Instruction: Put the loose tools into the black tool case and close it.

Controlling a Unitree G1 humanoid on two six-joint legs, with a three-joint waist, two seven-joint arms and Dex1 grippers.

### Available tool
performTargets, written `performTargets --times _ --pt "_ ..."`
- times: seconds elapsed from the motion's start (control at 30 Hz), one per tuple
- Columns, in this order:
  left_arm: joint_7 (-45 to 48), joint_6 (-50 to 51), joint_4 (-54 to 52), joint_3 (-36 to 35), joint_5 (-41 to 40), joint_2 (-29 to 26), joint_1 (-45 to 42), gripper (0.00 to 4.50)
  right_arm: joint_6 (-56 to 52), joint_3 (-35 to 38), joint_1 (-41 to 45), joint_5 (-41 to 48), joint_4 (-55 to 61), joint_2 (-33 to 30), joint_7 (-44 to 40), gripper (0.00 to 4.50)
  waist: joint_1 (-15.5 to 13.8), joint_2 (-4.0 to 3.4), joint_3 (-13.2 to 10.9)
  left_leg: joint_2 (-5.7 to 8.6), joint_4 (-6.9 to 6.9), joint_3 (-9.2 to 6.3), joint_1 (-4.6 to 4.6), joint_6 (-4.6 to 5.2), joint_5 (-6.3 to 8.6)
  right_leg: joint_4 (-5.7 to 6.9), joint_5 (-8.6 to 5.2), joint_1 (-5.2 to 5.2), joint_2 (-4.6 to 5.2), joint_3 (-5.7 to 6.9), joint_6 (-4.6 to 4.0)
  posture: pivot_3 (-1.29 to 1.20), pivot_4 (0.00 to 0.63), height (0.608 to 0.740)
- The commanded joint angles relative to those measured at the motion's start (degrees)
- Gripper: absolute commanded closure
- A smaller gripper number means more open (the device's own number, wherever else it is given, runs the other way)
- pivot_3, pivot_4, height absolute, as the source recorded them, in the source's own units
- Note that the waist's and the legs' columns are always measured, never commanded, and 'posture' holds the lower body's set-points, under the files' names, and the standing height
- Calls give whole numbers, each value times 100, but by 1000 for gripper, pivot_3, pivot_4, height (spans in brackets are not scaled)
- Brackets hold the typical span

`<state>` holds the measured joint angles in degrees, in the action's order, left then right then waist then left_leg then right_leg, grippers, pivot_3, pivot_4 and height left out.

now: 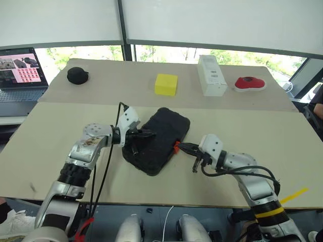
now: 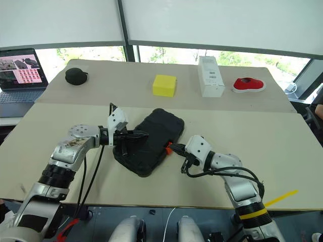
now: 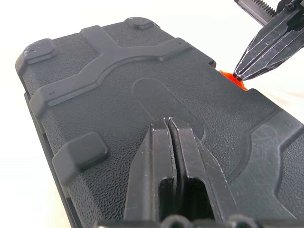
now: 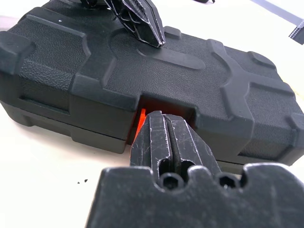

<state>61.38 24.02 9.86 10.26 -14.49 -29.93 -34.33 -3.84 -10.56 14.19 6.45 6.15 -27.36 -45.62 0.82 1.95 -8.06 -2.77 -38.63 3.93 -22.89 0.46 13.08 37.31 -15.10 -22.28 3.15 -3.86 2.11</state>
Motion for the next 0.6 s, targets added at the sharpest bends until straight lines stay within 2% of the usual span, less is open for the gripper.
performTargets --times 0.03,0.23,0.43,0.6 --pt "95 95 263 353 217 49 226 4368 -369 -89 1 -129 -98 -77 15 4500 0 -10 19 0 2 0 2 0 0 -5 0 3 0 0 0 0 150 740" --pt "82 95 277 337 269 106 210 4368 -565 54 -65 31 75 -83 44 4500 -1 -16 51 0 6 0 3 0 0 -11 0 5 0 0 0 0 150 740" --pt "89 112 217 314 280 84 278 4368 -109 470 -376 538 373 -64 -107 4500 -5 -16 51 1 10 0 -2 2 2 -20 0 4 3 1 1 0 150 740" --pt "88 138 194 311 277 80 288 4368 -362 234 -374 204 112 -165 -41 4500 -3 -18 50 0 14 0 -1 2 2 -20 0 2 2 0 0 0 150 740"
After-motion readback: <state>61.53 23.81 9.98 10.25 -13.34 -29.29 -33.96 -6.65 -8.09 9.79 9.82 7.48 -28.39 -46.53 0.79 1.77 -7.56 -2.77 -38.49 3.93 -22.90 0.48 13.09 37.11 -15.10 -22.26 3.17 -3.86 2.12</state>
